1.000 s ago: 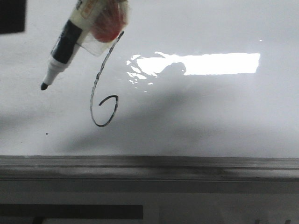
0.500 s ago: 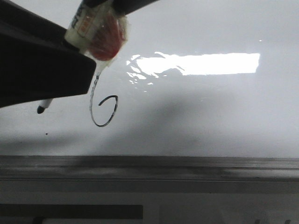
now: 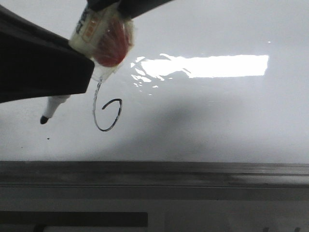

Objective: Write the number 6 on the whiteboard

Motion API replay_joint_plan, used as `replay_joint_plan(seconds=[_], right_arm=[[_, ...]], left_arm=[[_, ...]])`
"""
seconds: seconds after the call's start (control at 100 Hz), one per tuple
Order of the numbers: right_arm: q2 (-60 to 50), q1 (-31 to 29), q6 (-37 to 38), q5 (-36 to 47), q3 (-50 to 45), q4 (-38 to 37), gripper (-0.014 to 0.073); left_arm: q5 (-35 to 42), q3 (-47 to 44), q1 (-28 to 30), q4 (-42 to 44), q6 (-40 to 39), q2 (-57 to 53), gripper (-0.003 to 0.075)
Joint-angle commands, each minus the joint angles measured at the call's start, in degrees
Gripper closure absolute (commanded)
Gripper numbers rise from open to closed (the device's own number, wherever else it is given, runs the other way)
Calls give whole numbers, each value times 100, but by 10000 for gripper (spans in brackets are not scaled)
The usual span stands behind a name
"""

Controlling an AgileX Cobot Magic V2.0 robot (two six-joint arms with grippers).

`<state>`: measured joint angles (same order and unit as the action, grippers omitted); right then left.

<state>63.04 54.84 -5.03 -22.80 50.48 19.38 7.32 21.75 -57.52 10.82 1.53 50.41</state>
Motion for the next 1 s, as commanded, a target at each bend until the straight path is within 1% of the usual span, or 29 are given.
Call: replay_joint_plan(seconds=[0.0,0.03,0.05,0.1,0.12,0.13,0.15,0.17,0.2,0.24,0.33,0.41,0.52,0.6,0.69,0.77,0.88,0.99], right_arm=[[-147,12,-58,323,173,99,538],[-147,12,-58,323,173,79,455],[-147,12,-58,336,173,81,415],[-147,12,-58,389,173,52,237],[-147,12,-58,429,173,52,194],[-147,12,-58,445,173,52,155],[-147,12,-58,500,173,41,104],[-147,0,-58,553,173,41,66],[-147,-11,-58,597,173,41,35],[-147,-57,-58,636,173,41,29],[-147,-169,-58,594,173,41,60],[-147,-217,-58,527,173,41,103],[-147,-219,-58,427,173,41,135],[-147,-219,-58,423,173,41,137],[-147,-219,-58,423,173,41,137],[-147,-219,-58,423,173,51,137],[-147,-219,-58,434,173,51,137],[-147,-219,-58,434,173,51,137]], left_arm=[[332,188,-35,-109,-48,-26,739],[312,188,-35,-134,-48,-26,739],[288,188,-35,-159,-48,-26,739],[236,188,-35,-248,-48,-26,739],[219,188,-35,-318,-48,-26,739],[204,188,-35,-377,-48,-26,739],[172,188,-35,-441,-48,-26,739],[154,188,-25,-534,-48,-26,739],[114,188,-25,-722,-48,-26,739],[63,188,25,-997,-48,-26,739],[-60,188,267,-2094,-48,-26,739],[-221,188,727,-2995,-48,-26,739],[-391,188,1445,-3648,-48,-26,739],[-562,188,1845,-4087,-48,-26,739],[-838,188,2089,-4331,-48,-26,739],[-985,188,2068,-4368,-48,-13,739],[-945,188,1994,-4466,-48,43,739],[-732,200,1937,-4488,-48,236,739]])
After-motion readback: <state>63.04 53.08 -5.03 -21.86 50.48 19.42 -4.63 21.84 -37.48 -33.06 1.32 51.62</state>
